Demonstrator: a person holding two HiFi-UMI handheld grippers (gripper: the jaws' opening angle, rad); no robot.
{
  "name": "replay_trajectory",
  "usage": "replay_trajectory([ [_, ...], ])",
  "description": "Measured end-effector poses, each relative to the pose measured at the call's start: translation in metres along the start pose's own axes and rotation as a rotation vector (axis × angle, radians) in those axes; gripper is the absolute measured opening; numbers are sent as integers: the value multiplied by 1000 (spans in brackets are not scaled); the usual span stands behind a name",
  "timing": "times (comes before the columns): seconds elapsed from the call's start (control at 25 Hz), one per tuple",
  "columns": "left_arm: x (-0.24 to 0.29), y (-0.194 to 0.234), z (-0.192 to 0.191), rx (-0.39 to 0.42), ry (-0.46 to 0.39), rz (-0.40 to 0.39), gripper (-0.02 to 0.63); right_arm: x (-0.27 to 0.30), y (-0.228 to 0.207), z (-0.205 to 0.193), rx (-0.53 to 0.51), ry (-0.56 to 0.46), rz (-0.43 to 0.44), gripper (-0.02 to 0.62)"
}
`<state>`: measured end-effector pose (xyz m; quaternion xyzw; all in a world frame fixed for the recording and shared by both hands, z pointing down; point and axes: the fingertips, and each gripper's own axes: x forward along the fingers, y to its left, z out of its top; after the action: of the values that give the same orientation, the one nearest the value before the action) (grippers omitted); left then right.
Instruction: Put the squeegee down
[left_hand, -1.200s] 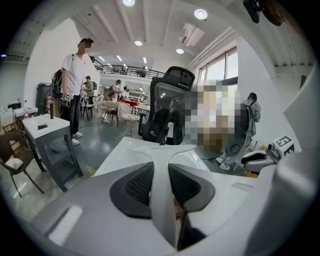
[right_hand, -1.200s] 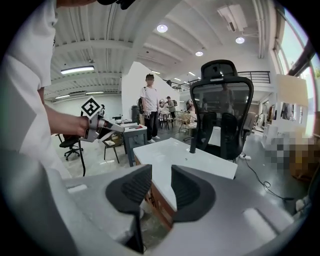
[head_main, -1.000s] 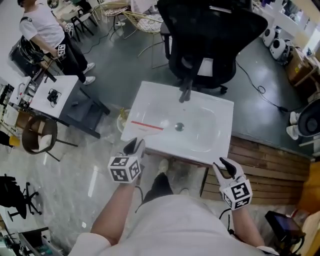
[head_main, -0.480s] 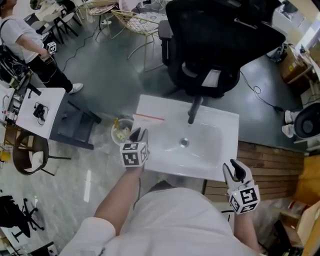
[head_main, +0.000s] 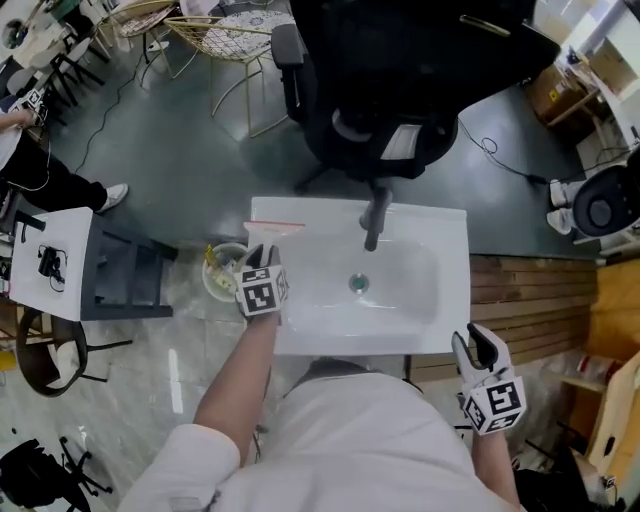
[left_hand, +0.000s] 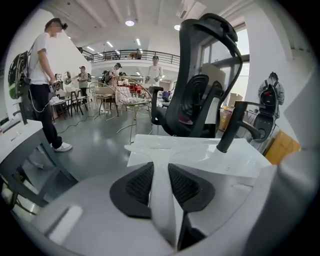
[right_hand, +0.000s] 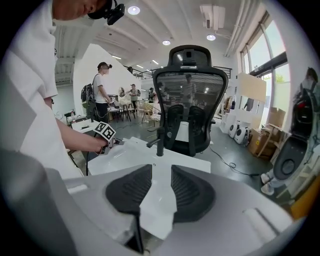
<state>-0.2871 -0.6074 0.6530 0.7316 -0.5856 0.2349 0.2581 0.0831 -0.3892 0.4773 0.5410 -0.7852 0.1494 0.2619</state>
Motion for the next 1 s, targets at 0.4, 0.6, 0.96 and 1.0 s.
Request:
replay_trajectory([
  [0.4,25,3,-9,36,41,46,100,-8,-2,-2,11,35,-33,107],
  [0.6,26,1,-12,58,35,58,142,-13,-3,-9,15,33,-29,107],
  [0.96,-17,-16,-2,101,-23,91,189,-26,-12,-10,-6,-16,24,107],
  [1.0,-24,-20,-1,101,-33,93,189,-27,-13,-11,-11,-23,35,107],
])
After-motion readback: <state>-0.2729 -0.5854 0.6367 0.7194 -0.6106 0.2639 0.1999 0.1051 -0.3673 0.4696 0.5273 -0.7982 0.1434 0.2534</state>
